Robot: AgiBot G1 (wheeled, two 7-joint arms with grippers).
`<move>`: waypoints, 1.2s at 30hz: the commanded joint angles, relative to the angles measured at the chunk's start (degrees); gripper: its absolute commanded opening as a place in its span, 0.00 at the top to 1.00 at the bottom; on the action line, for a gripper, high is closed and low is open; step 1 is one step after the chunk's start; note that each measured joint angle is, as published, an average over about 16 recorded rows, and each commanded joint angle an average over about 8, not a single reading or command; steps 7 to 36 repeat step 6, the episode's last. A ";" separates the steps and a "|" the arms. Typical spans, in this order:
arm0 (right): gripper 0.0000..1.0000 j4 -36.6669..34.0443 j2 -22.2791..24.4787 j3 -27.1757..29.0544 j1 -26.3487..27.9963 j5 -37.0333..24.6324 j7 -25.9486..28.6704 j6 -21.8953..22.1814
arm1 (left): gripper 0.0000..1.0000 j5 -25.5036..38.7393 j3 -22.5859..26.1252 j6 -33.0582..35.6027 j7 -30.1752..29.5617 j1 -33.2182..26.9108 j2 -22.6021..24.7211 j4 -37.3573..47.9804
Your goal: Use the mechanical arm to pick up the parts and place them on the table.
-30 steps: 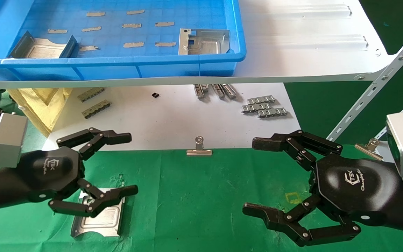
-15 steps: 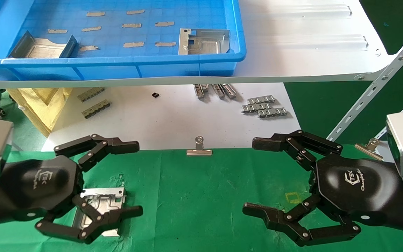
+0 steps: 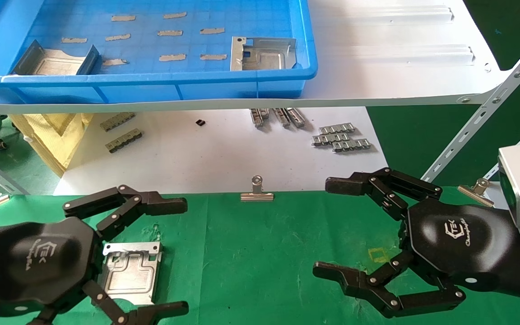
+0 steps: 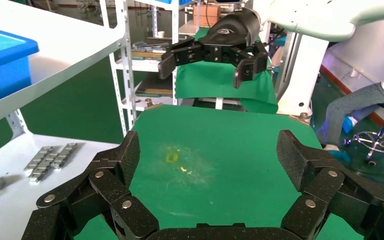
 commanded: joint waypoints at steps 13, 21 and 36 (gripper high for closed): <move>0.00 0.00 0.00 0.00 0.00 0.00 0.00 0.00 | 0.00 -0.02 -0.15 -0.08 -0.09 0.15 -0.07 -0.21; 0.00 0.00 0.00 0.00 0.00 0.00 0.00 0.00 | 0.00 -0.02 -0.15 -0.08 -0.09 0.15 -0.07 -0.21; 0.00 0.00 0.00 0.00 0.00 0.00 0.00 0.00 | 0.00 -0.02 -0.15 -0.08 -0.09 0.15 -0.07 -0.21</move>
